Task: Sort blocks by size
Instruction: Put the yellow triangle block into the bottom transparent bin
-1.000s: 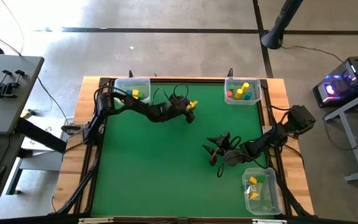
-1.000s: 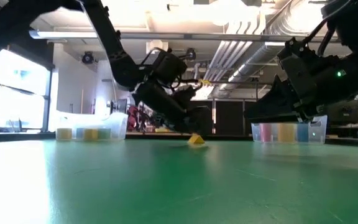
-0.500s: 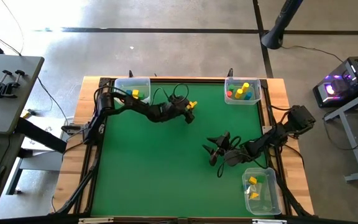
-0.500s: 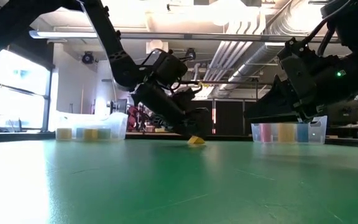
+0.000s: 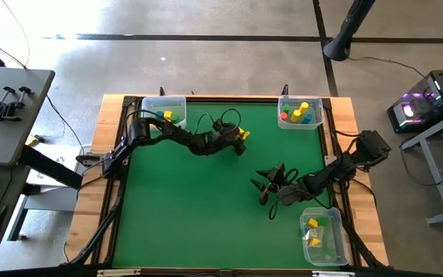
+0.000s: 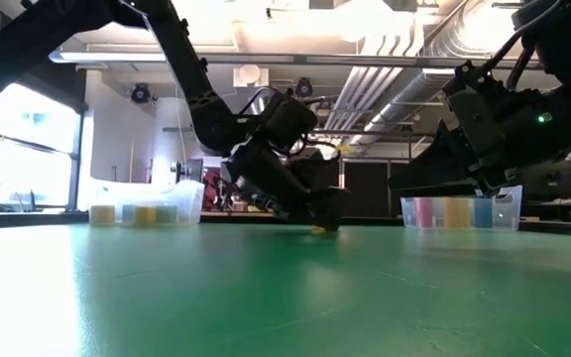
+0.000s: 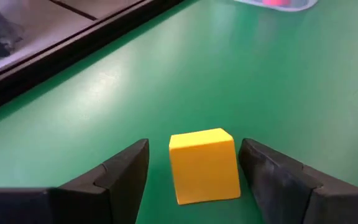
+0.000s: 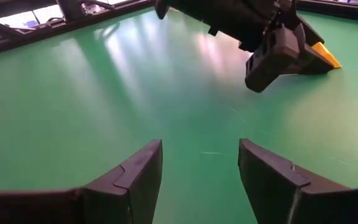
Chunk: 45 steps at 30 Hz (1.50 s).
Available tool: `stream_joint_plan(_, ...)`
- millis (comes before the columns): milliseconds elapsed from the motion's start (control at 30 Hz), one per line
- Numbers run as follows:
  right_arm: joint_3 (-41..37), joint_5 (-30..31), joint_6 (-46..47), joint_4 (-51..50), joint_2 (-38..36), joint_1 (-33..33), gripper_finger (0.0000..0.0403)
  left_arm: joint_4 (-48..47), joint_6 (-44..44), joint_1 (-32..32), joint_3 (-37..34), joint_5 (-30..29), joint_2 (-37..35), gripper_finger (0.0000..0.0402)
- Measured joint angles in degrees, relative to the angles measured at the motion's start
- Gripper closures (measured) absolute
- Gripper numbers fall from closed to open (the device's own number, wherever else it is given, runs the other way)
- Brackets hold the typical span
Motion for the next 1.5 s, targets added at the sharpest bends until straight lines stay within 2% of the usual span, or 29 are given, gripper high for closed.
stream_joint_plan(267,0.0,-0.1,0.0,0.1,0.0,0.4,0.0201,-4.2,-0.4,0.6,0.1,8.5,-0.7,0.0163)
stream_joint_plan(367,0.0,-0.2,-0.1,0.4,0.0,1.6,0.0201,-4.9,1.5,0.7,0.1,13.8,-0.8,0.0173)
stream_joint_plan(500,0.0,-0.3,-2.8,3.0,0.0,3.9,0.0201,-4.4,2.5,0.6,0.1,19.6,-0.8,0.019)
stream_joint_plan(600,0.0,-0.3,-6.5,6.7,0.0,5.8,0.0201,-4.4,2.6,0.5,0.1,21.7,-0.7,0.0201)
stream_joint_plan(933,0.0,-0.5,-18.0,14.9,-0.2,10.0,0.0201,-7.9,6.8,-2.3,-0.1,24.5,-3.3,0.0231)
stream_joint_plan(1233,0.0,0.5,-23.0,13.7,-5.8,12.2,0.0201,-17.3,9.7,-6.7,-0.4,26.1,-8.4,0.0255)
stream_joint_plan(1500,0.0,1.3,-26.3,10.0,-11.0,14.0,0.0201,-18.4,11.1,-10.0,-0.3,23.7,-8.7,0.0275)
